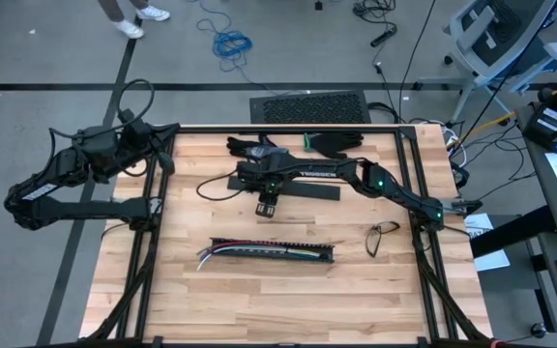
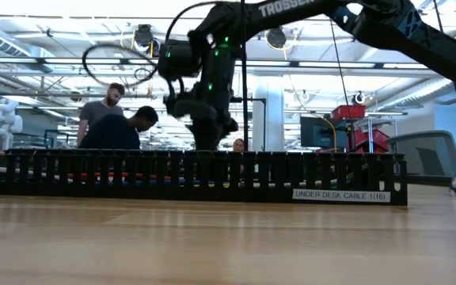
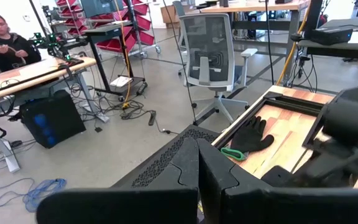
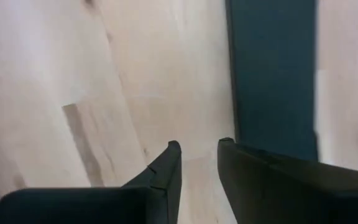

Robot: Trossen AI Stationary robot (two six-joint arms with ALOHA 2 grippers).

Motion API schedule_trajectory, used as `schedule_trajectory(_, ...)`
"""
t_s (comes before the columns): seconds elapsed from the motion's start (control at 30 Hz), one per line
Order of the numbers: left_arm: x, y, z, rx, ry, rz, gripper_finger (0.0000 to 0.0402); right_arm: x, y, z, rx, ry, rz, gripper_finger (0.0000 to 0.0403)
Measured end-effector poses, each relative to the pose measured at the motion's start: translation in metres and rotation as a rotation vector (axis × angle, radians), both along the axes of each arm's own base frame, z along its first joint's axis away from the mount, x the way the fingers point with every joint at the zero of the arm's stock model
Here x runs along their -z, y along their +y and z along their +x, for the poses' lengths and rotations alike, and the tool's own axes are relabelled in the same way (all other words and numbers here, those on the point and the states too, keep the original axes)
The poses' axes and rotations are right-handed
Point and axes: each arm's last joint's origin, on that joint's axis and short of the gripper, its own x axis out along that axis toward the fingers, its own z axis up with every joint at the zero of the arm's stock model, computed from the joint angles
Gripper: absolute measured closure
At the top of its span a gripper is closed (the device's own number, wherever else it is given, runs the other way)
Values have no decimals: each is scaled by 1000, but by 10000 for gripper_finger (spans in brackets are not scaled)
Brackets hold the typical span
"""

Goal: Ziptie cables
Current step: Adjust the black cable duct

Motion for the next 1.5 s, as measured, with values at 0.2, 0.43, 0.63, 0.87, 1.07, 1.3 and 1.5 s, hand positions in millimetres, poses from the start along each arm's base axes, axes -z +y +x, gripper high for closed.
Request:
schedule_trajectory(0.2, 0, 0, 0, 18, -2, -5, 401, -55, -2, -18, -14, -42, -154, 270)
schedule_trajectory(0.43, 2, -4, 3, 153, 4, -39, 401, -108, -1, -64, 60, 89, -195, 252)
schedule_trajectory(0.63, 4, -5, 10, 272, 24, -79, 401, -144, 20, -85, 105, 43, -188, 277)
schedule_trajectory(0.87, 8, -4, 22, 290, -17, -225, 401, -175, 50, -101, 119, -50, -249, 354)
schedule_trajectory(1.07, 16, -4, 47, 297, 21, -314, 401, -197, 81, -117, 71, -126, -245, 398)
schedule_trajectory(1.3, 38, -11, 116, 379, -58, -321, 401, -237, 124, -154, 49, -280, -325, 402)
schedule_trajectory(1.5, 83, -38, 181, 482, -167, -431, 401, -271, 141, -203, 158, -452, -426, 402)
